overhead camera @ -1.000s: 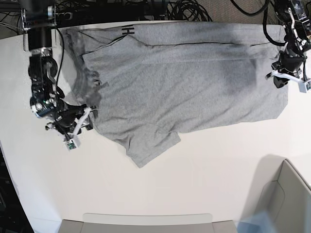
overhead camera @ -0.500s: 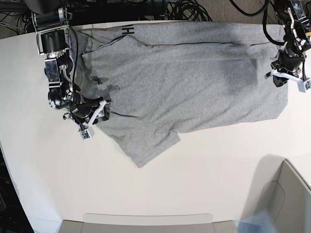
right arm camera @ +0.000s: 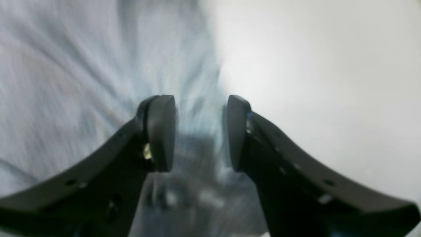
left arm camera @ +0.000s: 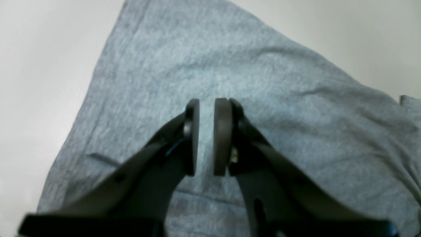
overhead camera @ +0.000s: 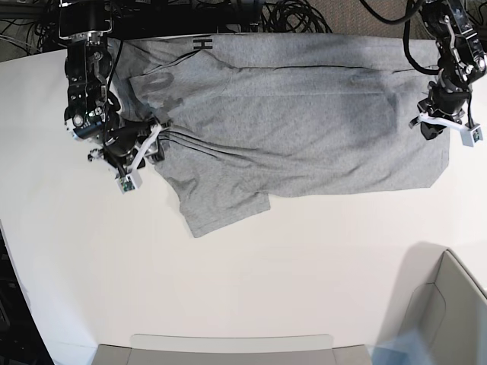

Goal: Fold the T-shirt properly
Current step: 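Reach both grippers to the hem corners and grasp them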

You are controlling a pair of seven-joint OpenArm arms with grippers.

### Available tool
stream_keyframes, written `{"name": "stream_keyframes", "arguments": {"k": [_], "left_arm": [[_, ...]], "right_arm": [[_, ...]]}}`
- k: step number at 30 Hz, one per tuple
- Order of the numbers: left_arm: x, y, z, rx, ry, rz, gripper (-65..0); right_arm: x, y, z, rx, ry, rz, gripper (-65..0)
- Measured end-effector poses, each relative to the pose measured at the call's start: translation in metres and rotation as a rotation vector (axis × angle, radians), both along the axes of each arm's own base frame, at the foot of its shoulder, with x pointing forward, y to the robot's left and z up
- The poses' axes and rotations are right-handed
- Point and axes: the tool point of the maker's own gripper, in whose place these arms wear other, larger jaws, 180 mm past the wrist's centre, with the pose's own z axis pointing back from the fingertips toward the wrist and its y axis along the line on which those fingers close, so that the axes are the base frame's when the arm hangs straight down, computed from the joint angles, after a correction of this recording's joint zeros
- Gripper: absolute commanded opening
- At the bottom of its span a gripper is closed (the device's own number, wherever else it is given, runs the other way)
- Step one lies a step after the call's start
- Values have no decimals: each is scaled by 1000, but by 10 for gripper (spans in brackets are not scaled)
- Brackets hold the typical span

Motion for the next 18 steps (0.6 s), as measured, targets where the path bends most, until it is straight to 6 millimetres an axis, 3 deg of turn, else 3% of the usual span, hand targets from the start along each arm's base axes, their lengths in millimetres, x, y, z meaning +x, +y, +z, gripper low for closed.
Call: {"name": "stream_keyframes", "arguments": {"k": [3,5,9,14,18], "left_arm": [[-1,-2,-2,-7,1,5,-557],[-1,-3,-3,-11,3,6,-557],[0,-2,-1,-6,-3,5,-557],[-1,-3,-3,-11,2,6,-557],[-2,-3,-3,-11,3,5,-557]], "right_arm": [[42,3,36,25,-114,-1,-391],[69,-4,39,42,-119,-27,-391],[103,-29,9,33,11,-117,-391],[135,-5,-9,106,30,-115,-391],[127,17,-39,65,98,-45,-391]]}}
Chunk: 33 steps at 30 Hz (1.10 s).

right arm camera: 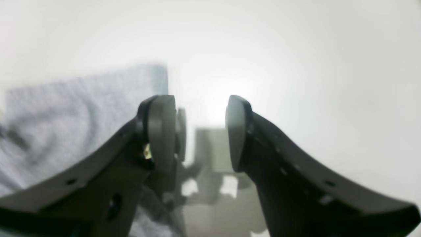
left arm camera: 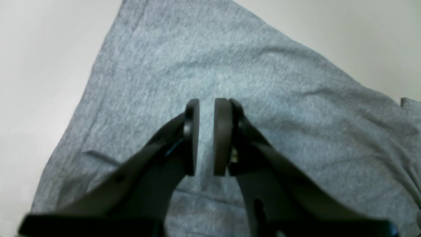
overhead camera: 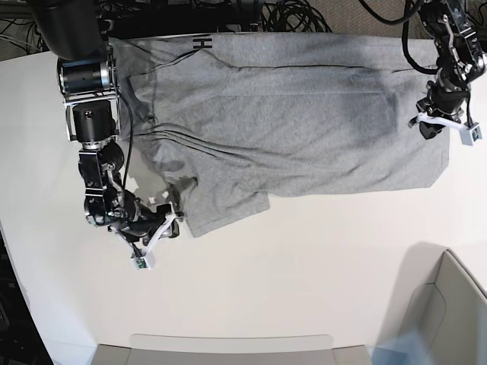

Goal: Fold the T-shirt properly
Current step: 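Reach both grippers to the hem corners and grasp them, then lift the hem and fold it up toward the folded shoulder edge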

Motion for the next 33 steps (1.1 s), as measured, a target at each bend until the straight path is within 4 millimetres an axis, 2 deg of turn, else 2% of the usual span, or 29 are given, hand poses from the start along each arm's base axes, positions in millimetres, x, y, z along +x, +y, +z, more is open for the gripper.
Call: {"name": "stream_keyframes", "arguments": {"k": [2,4,10,14,16,19,23,27,31,33], "left_arm": [[0,0,0,1,0,1,-557],[0,0,0,1,0,0,-557],[2,0,1,-2,-7,0,-557],[16,3,7,-4,-41,8,-554],[22,5,3,-24,-38,19,-543],[43,20,0,-40,-46,54,-498],[84,51,3,-15,-40,51,-492],[113,65,-13,32,22,24,-492],[122,69,-44,153,151,-46,-492],[123,72,-50,165,171,-42,-492]], "right_arm": [[-7,6,-15,9,33,2,-391],[-6,12,-19,42,32,-12,-391],[-7,24,-25,75,37,-16,-391],[-10,44,-27,106,35,2,-391],[-11,52,-27,116,36,12,-391],[-15,61,-30,95,28,57,-391],[-19,65,-32,57,28,109,-391],[-20,65,-33,69,21,108,-391],[-22,64,-34,75,25,110,-391],[-22,63,-34,75,26,110,-391]]}}
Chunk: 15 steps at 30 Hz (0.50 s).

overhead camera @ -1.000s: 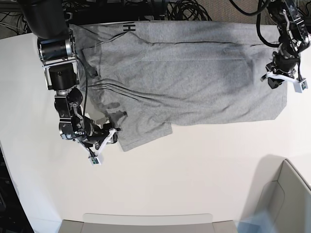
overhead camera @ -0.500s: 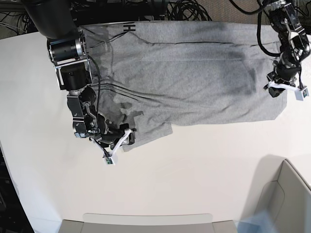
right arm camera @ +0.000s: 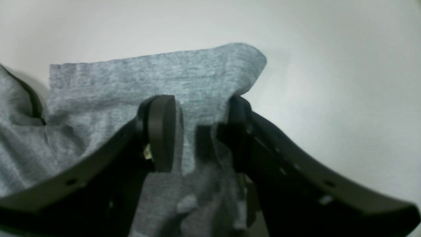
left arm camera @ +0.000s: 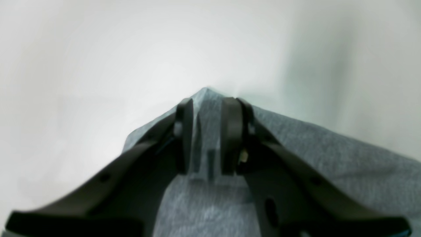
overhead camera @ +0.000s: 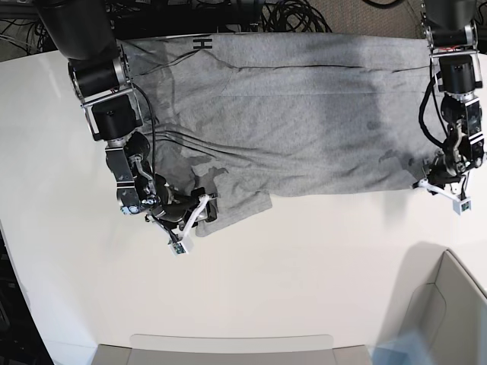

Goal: Fold the T-shirt properly
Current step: 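Lift the hem and fold it up toward the folded shoulder edge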

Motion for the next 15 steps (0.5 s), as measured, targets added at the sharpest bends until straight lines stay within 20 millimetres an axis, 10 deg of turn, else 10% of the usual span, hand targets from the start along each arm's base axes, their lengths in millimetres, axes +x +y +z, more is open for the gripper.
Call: {"name": "stream_keyframes", "arguments": {"k": [15], "left_arm": [[-25,22,-19,87,104,7,-468]], "right_arm": [[0,-5,0,1,0,1,-391]]}}
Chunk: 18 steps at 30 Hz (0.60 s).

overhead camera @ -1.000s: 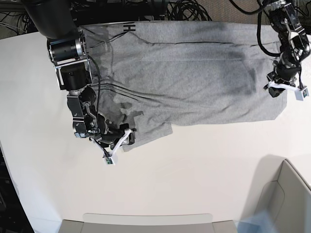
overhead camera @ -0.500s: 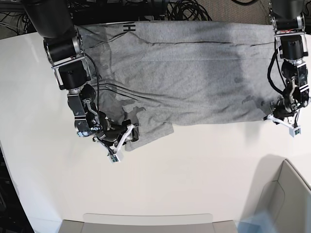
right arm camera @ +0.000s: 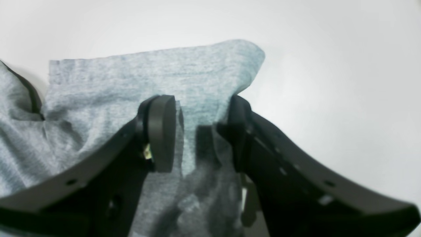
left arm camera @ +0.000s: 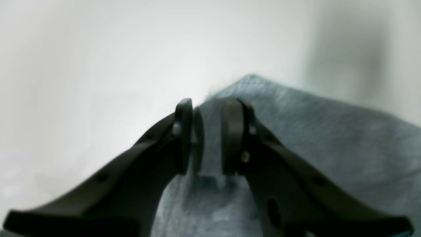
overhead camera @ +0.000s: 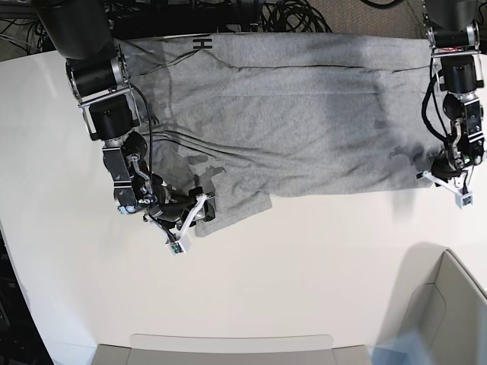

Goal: Fold the T-shirt properly
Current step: 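Lift the hem and fold it up toward the folded shoulder edge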

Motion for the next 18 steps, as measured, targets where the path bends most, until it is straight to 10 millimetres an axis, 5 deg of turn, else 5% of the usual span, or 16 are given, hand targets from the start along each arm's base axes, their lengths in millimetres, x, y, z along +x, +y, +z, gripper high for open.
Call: {"name": "stream_keyframes", "arguments": {"k": [6,10,15,18], "left_arm": [[-1,-10,-7,-46,7,-98,-462],[1,-37,-5,-161,-39,-156,-468],[4,-54,-5,-234,-46,-190,-594],[7,-55,-5,-236,-72,-188,-650]], "right_arm": [[-1,-1,-1,-1,3,-1,-391],[-1,-1,-1,-1,2,-1,-391],[-1,1,2,-16,-8,18,-404],[-3,-1,0,-22,-8,12,-511]]}}
